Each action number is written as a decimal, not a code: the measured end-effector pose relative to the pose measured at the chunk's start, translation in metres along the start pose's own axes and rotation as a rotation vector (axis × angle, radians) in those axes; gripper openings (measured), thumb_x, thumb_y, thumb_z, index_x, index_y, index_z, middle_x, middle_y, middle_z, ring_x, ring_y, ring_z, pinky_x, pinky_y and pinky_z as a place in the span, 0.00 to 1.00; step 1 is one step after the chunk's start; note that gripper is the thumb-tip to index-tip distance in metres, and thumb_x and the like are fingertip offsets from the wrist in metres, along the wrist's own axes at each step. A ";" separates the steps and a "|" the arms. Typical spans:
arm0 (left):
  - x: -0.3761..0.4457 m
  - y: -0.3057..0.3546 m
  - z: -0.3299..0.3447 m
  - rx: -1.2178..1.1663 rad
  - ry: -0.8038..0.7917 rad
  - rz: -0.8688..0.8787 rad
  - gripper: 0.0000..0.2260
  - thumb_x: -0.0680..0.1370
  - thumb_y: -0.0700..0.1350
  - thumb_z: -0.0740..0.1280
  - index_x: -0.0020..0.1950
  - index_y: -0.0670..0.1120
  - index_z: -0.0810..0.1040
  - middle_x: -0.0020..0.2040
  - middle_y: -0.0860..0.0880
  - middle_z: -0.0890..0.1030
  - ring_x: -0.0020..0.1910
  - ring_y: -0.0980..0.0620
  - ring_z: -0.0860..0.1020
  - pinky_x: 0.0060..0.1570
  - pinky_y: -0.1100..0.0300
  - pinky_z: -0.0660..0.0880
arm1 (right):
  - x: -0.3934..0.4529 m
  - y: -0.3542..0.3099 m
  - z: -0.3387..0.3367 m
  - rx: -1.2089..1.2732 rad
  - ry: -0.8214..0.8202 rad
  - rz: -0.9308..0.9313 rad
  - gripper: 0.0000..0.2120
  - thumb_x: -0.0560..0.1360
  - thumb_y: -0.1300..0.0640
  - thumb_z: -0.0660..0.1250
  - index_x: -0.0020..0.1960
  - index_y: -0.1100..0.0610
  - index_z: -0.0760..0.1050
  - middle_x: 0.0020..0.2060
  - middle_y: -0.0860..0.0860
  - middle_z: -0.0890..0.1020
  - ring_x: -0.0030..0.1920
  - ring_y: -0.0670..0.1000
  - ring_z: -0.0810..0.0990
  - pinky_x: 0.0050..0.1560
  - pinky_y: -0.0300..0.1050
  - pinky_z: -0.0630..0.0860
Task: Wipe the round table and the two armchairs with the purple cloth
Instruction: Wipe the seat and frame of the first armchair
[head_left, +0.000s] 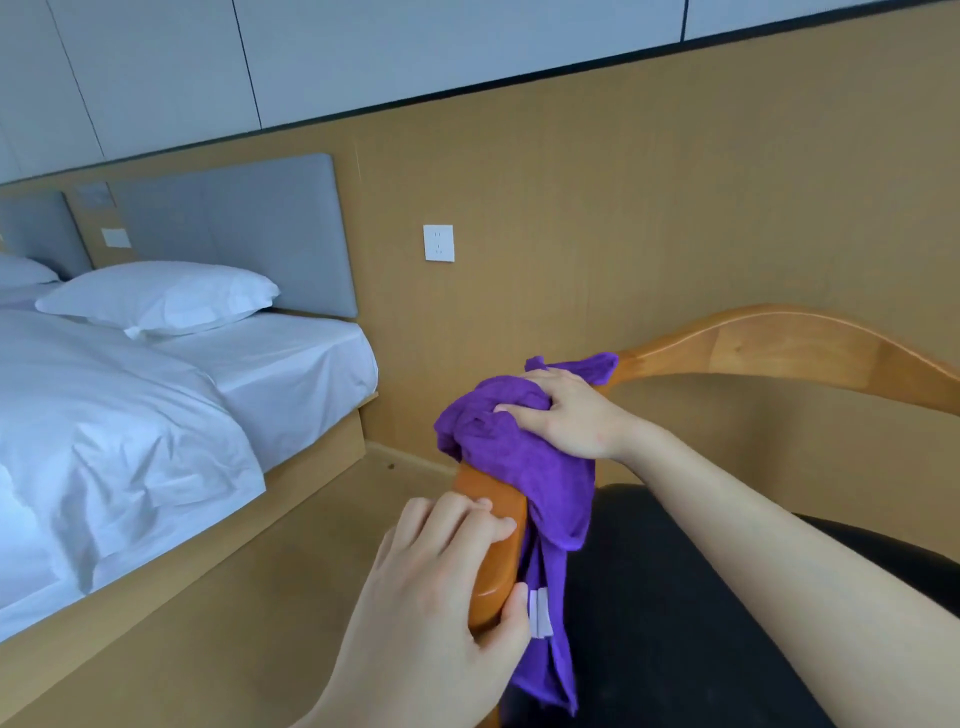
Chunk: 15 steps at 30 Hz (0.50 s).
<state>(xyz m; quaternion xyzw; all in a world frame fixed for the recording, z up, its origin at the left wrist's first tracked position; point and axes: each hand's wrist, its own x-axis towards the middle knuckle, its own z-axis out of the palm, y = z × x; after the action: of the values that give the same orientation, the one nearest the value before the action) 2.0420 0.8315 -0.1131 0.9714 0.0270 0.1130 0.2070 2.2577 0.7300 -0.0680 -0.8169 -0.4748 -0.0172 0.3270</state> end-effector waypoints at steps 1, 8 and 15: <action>0.008 -0.001 -0.002 0.031 -0.020 0.018 0.19 0.82 0.51 0.63 0.72 0.52 0.64 0.66 0.50 0.69 0.70 0.51 0.63 0.73 0.61 0.56 | 0.008 0.009 -0.004 -0.004 0.050 0.071 0.11 0.79 0.43 0.66 0.49 0.49 0.81 0.51 0.49 0.83 0.59 0.55 0.77 0.69 0.58 0.67; 0.012 -0.011 -0.009 0.061 0.426 0.218 0.08 0.72 0.60 0.67 0.44 0.62 0.69 0.48 0.65 0.70 0.52 0.59 0.72 0.39 0.68 0.68 | 0.013 0.008 0.004 0.036 0.193 0.206 0.14 0.78 0.48 0.66 0.34 0.43 0.70 0.40 0.43 0.75 0.61 0.59 0.73 0.72 0.59 0.62; 0.033 -0.013 -0.008 0.000 0.431 0.276 0.10 0.70 0.48 0.65 0.43 0.61 0.66 0.47 0.64 0.71 0.52 0.57 0.72 0.43 0.66 0.68 | -0.021 -0.020 0.016 0.114 0.052 -0.063 0.09 0.79 0.51 0.68 0.58 0.49 0.82 0.55 0.47 0.83 0.66 0.53 0.74 0.73 0.55 0.62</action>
<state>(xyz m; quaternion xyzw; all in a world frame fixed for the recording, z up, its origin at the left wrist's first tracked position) 2.0723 0.8502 -0.1048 0.9194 -0.0625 0.3447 0.1788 2.2262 0.7296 -0.0778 -0.7810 -0.4917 -0.0216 0.3843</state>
